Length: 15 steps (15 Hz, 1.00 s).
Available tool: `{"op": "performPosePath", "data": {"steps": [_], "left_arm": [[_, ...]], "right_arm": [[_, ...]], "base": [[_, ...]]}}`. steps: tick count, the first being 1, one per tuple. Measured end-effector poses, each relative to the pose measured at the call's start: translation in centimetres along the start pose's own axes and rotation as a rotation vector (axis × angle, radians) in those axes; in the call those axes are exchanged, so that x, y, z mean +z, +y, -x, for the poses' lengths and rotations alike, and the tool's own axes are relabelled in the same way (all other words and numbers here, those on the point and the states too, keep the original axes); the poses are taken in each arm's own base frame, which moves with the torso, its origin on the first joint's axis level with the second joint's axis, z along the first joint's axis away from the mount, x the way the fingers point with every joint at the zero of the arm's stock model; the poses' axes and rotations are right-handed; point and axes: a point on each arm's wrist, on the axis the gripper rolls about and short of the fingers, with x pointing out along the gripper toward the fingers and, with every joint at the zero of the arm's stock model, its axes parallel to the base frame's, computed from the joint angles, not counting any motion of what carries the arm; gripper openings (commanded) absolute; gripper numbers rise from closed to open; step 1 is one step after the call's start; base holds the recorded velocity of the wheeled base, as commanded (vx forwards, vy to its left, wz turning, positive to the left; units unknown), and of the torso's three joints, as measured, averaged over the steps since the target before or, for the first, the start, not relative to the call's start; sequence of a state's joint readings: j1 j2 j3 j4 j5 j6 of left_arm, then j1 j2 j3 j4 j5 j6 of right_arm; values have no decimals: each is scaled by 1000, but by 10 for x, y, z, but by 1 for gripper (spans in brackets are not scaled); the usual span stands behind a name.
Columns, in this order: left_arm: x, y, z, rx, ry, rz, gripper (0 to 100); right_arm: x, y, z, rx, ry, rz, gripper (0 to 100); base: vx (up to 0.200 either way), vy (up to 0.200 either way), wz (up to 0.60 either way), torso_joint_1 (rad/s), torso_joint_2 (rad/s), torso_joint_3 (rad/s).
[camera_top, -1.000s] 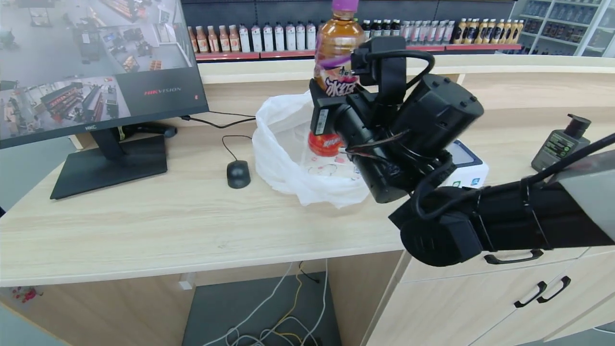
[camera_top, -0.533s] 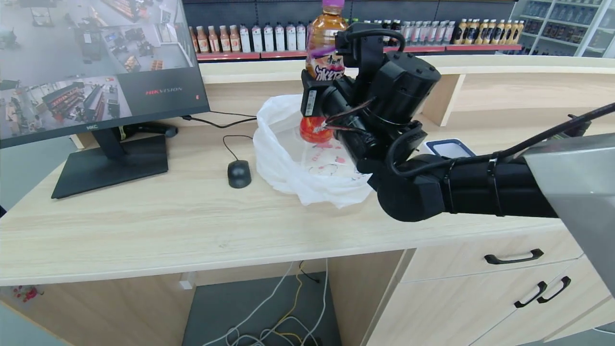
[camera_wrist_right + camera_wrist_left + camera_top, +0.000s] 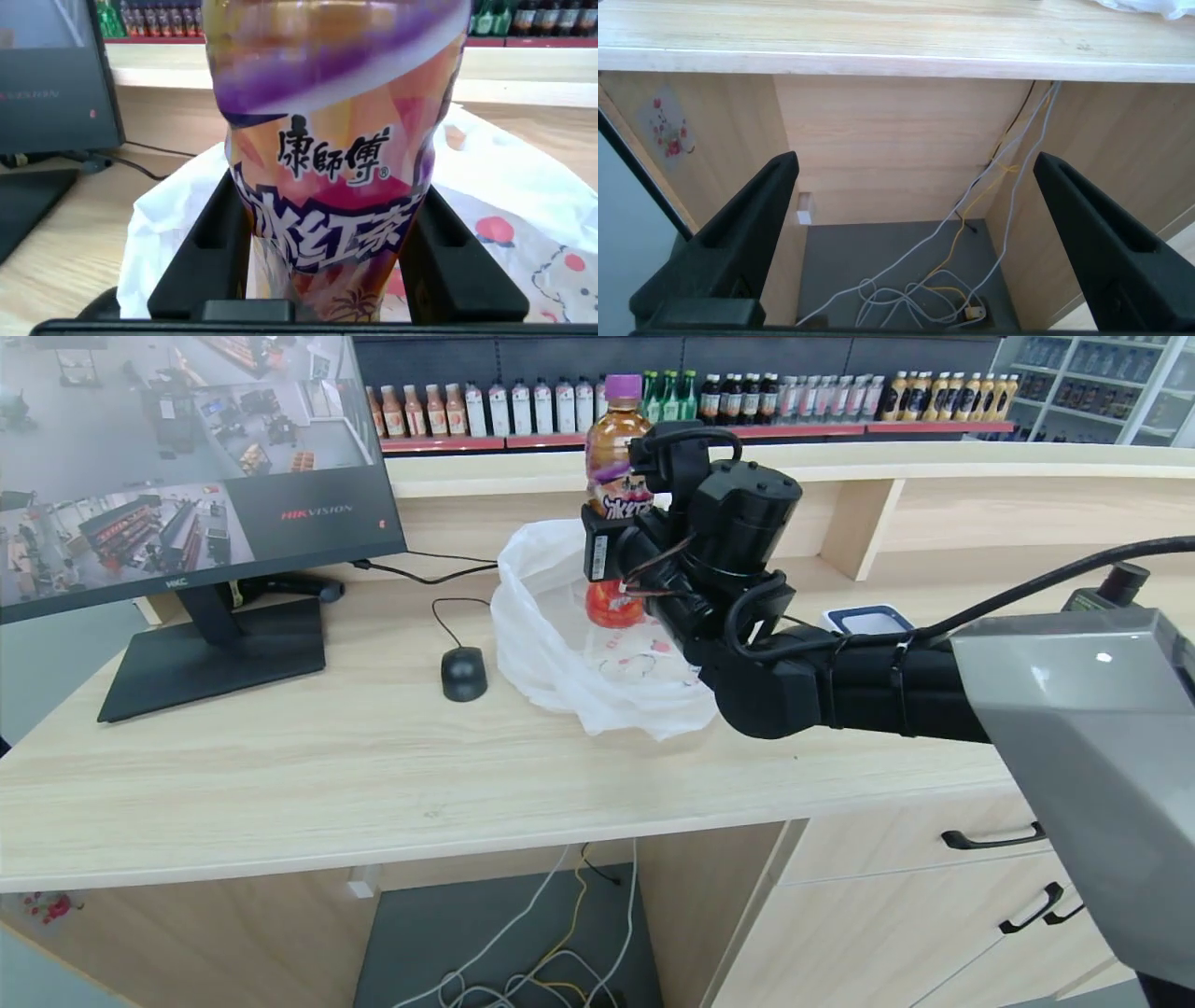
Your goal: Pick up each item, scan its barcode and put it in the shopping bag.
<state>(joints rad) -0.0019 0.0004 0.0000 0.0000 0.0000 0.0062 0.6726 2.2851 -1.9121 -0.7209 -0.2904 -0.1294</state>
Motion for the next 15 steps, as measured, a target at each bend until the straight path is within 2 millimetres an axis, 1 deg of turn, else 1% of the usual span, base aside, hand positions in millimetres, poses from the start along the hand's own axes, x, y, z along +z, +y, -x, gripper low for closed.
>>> {"op": "performPosePath", "data": {"steps": [3, 7, 10, 12, 15], "left_arm": [[0, 0, 0, 1, 0, 0, 100], [0, 0, 0, 0, 0, 0, 100], [0, 0, 0, 0, 0, -1, 100], [0, 0, 0, 1, 0, -1, 100], [0, 0, 0, 1, 0, -1, 100]], "right_arm": [[-6, -3, -9, -5, -21, -1, 0], [-31, 1, -14, 11, 14, 10, 0], [-47, -2, -17, 3, 38, 20, 0], [-55, 0, -17, 7, 53, 24, 0], [-63, 0, -18, 6, 65, 26, 0]], "base": [[0, 0, 0, 0, 0, 0], [0, 0, 0, 0, 0, 0], [0, 0, 0, 0, 0, 0], [0, 0, 0, 0, 0, 0], [0, 0, 0, 0, 0, 0]]}}
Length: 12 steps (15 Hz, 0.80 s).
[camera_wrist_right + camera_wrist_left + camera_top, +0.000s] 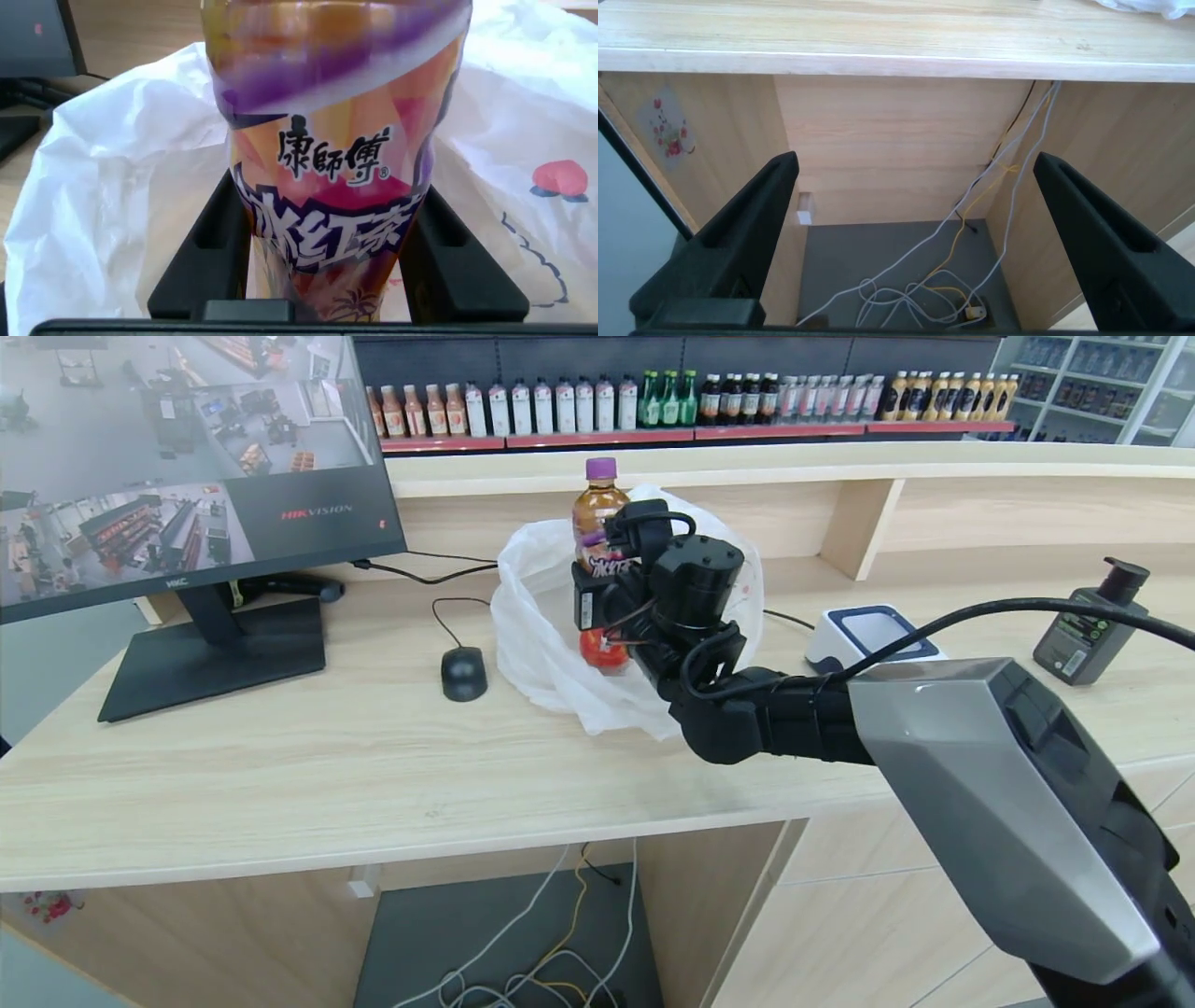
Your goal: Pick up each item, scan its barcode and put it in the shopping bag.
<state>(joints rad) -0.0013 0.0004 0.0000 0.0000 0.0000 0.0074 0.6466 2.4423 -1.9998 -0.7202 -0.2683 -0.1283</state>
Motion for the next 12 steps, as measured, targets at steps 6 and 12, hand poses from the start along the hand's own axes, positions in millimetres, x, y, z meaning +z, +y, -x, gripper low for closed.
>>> {"op": "performPosePath", "data": {"steps": [6, 12], "left_arm": [[0, 0, 0, 0, 0, 0, 100], [0, 0, 0, 0, 0, 0, 100]], "right_arm": [[-5, 1, 0, 1, 8, -1, 0], [-8, 7, 1, 5, 14, -22, 0]], "base": [[0, 0, 0, 0, 0, 0], [0, 0, 0, 0, 0, 0]]}}
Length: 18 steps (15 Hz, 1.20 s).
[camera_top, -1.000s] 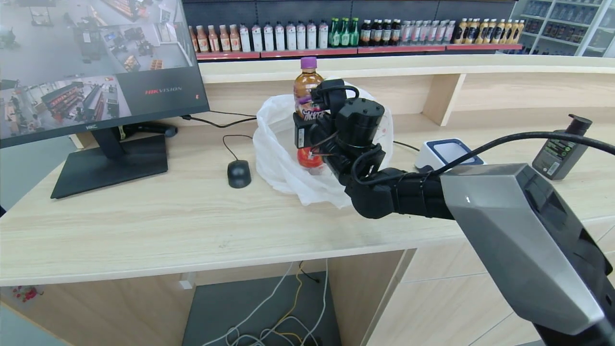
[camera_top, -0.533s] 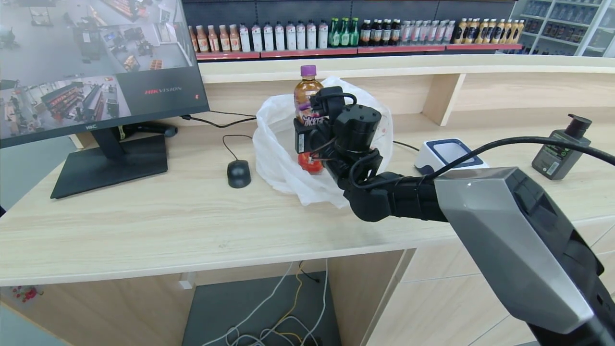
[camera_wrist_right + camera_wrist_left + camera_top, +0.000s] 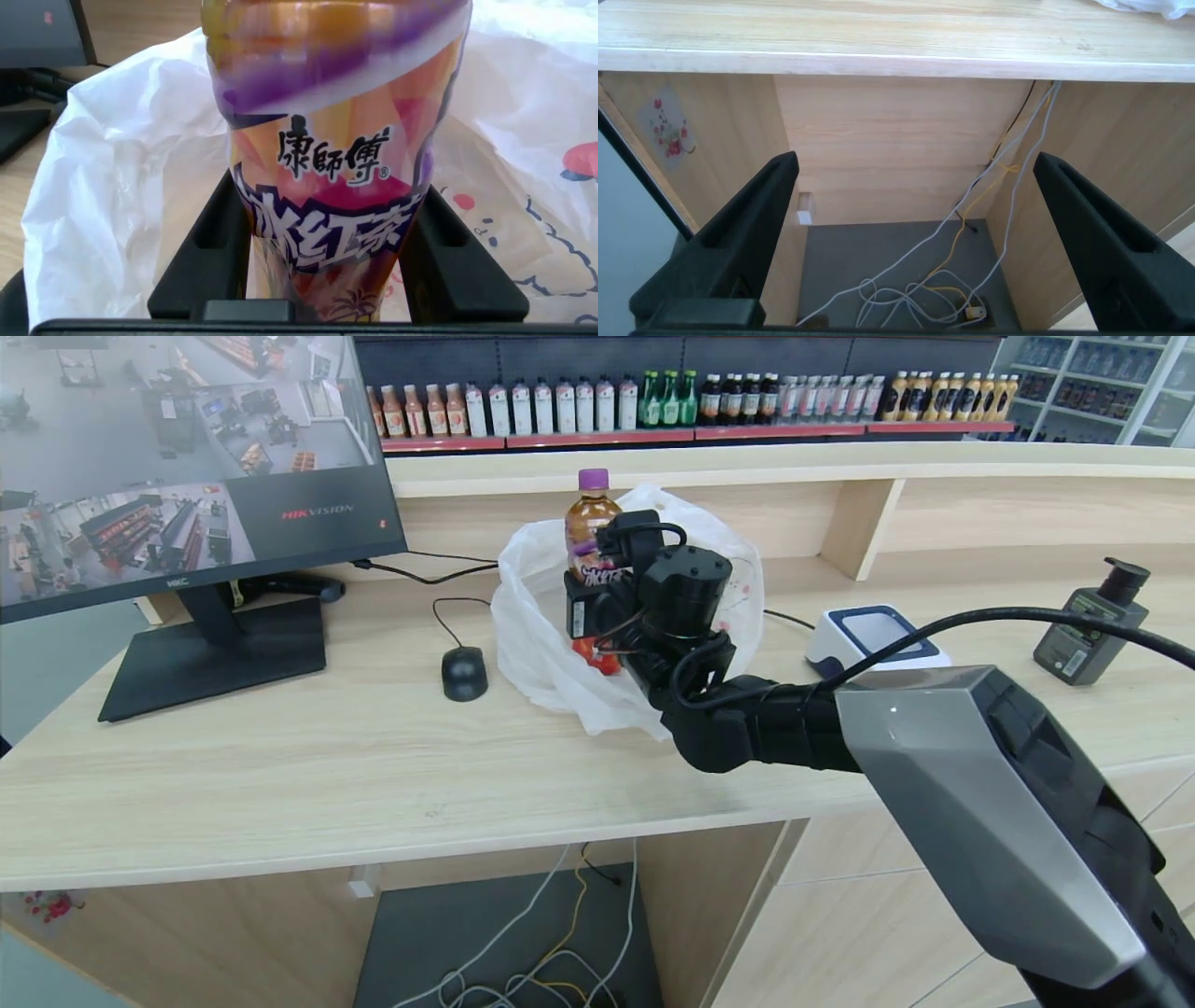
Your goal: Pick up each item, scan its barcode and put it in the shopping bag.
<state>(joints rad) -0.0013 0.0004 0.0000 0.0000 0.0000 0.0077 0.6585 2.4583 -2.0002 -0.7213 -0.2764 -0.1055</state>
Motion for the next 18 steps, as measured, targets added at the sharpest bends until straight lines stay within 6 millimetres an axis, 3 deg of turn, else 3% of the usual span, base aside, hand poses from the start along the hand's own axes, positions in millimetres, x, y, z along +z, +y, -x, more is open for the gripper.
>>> {"op": "performPosePath", "data": {"steps": [18], "left_arm": [[0, 0, 0, 0, 0, 0, 100]], "right_arm": [[-19, 2, -2, -41, 32, 3, 0]], "base": [[0, 0, 0, 0, 0, 0]]}}
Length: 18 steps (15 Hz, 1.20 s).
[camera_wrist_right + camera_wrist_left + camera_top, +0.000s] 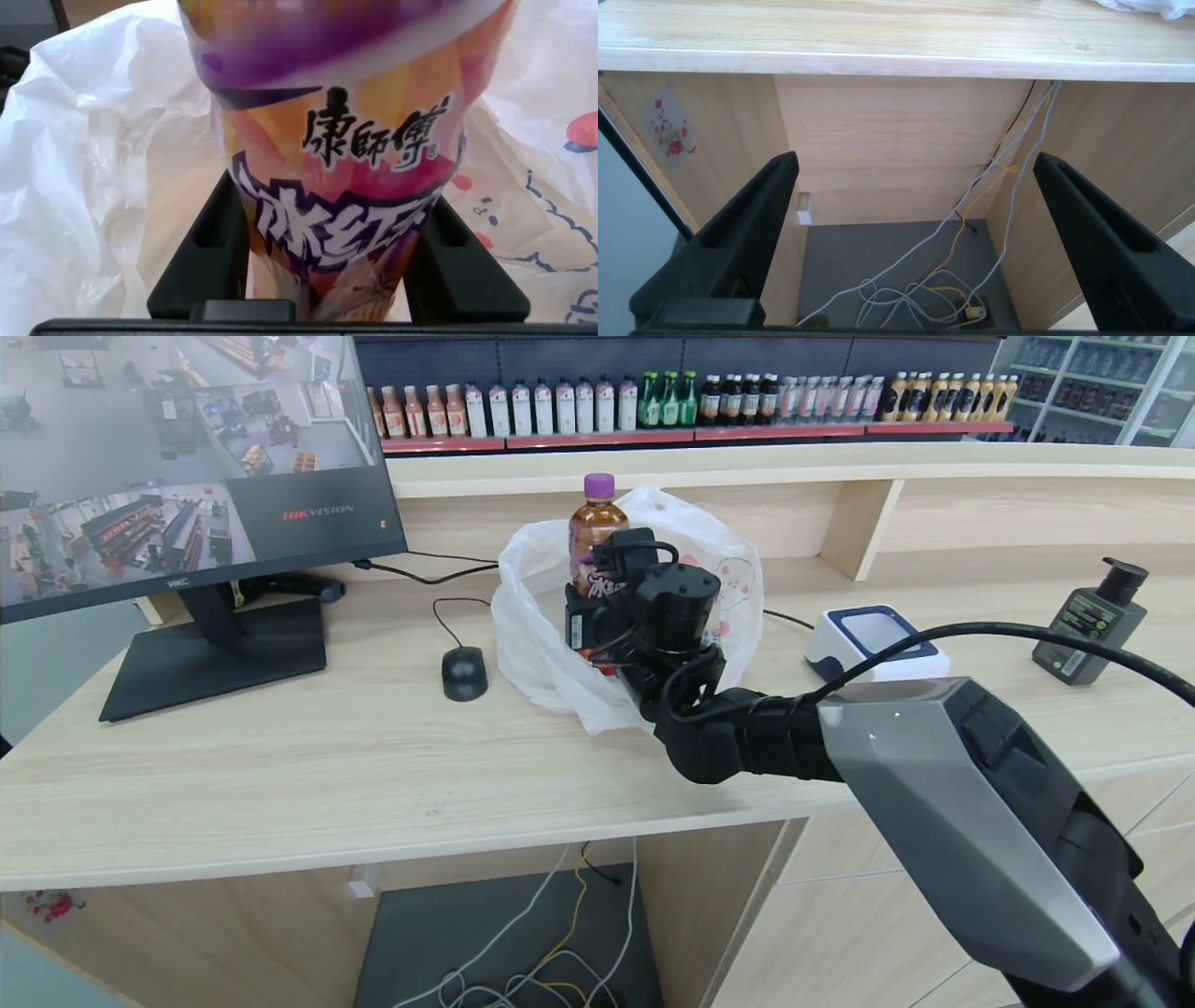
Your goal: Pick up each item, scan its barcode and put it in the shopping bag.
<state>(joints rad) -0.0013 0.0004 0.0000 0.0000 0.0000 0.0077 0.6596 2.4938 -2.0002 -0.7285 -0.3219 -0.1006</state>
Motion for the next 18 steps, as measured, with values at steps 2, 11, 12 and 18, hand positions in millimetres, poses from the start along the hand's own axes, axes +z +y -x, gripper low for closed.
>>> {"op": "performPosePath", "data": {"steps": [2, 11, 12, 18], "left_arm": [[0, 0, 0, 0, 0, 0, 100], [0, 0, 0, 0, 0, 0, 100], [0, 0, 0, 0, 0, 0, 100], [0, 0, 0, 0, 0, 0, 100]], "right_arm": [[-1, 0, 0, -3, 1, -15, 0], [-2, 2, 0, 0, 2, -17, 100], [1, 2, 1, -1, -6, -18, 100], [33, 1, 6, -5, -103, 1, 100]], "base": [[0, 0, 0, 0, 0, 0], [0, 0, 0, 0, 0, 0], [0, 0, 0, 0, 0, 0], [0, 0, 0, 0, 0, 0]]}}
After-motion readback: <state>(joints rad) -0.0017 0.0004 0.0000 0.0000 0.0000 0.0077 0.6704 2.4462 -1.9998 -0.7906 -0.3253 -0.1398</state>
